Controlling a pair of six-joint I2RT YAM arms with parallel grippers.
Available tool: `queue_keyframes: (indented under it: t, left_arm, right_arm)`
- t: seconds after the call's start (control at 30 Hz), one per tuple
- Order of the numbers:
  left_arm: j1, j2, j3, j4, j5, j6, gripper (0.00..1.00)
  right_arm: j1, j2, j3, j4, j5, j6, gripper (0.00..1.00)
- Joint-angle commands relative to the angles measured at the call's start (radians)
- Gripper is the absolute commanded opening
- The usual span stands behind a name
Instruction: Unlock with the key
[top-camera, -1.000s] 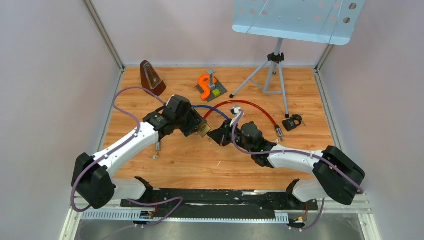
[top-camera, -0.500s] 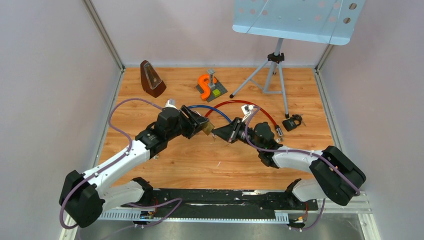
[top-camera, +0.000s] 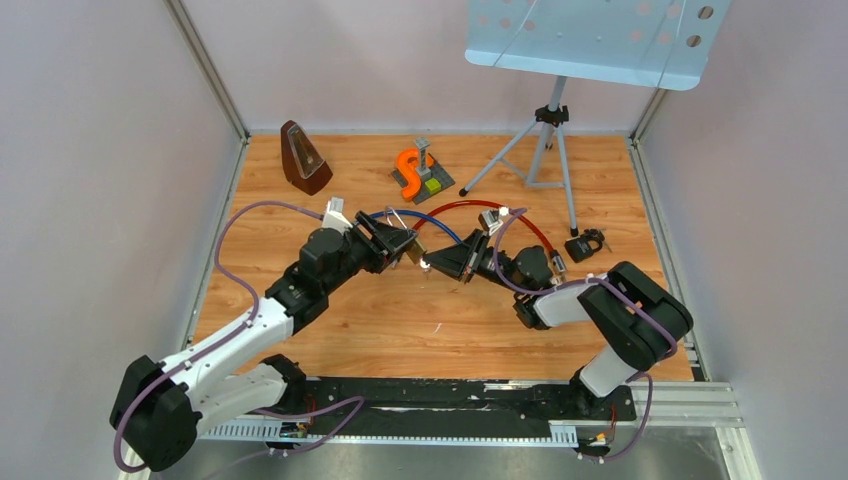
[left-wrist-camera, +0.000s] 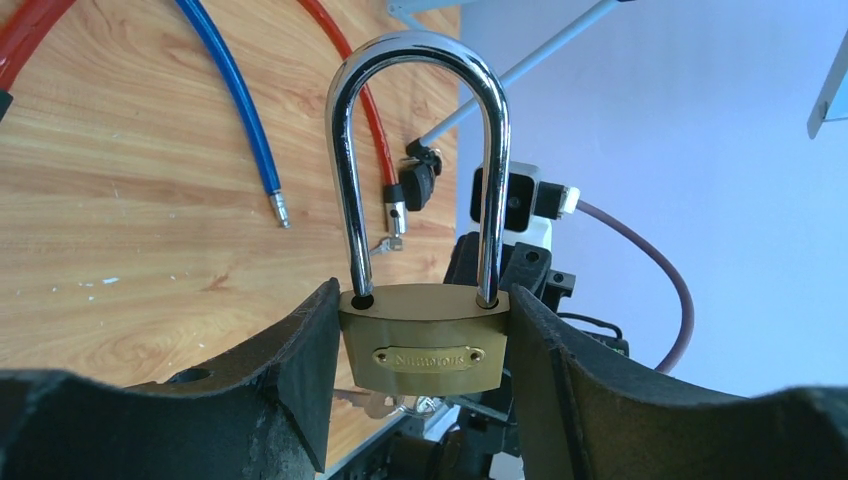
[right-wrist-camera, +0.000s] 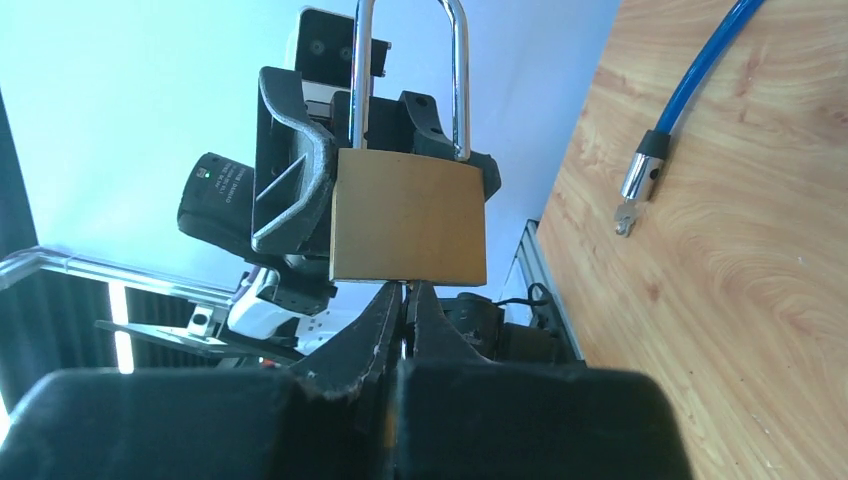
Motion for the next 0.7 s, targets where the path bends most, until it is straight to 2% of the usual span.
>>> queue_keyframes:
  t: [0.0, 0.03, 0.07, 0.17, 0.27, 0.43, 0.53, 0.67]
  left_arm:
    - [-0.027, -0.057, 0.027, 0.208, 0.093, -0.043, 0.00]
    - [-0.027, -0.062, 0.036, 0.183, 0.072, -0.028, 0.00]
    - [-0.026, -0.072, 0.045, 0.109, 0.057, -0.018, 0.00]
    - [-0.026, -0.084, 0.115, -0.072, -0.023, 0.042, 0.00]
    - [-0.026, -0.074, 0.168, -0.240, -0.074, 0.074, 0.00]
    - [-0.026, -0.012, 0.256, -0.351, -0.077, 0.129, 0.00]
    - [-0.027, 0.013, 0.292, -0.375, -0.072, 0.149, 0.00]
    - [-0.026, 0.038, 0.315, -0.373, -0.046, 0.163, 0.00]
  right_arm:
    - [0.010, 0.037, 0.006, 0.120, -0.040, 0.067, 0.00]
    - [0.007, 0.022, 0.000, 0.106, -0.038, 0.041, 0.00]
    - [0.002, 0.002, -0.005, 0.078, -0.035, 0.009, 0.04]
    - [-0.003, -0.114, -0.021, -0.087, 0.006, -0.140, 0.35]
    - [0.002, -0.259, -0.015, -0.337, 0.055, -0.381, 0.52]
    - [0.082, -0.460, 0.017, -0.620, 0.220, -0.734, 0.68]
    - [0.130, -0.480, 0.047, -0.662, 0.268, -0.830, 0.72]
    - [0.189, -0.438, 0.112, -0.685, 0.360, -0.919, 0.72]
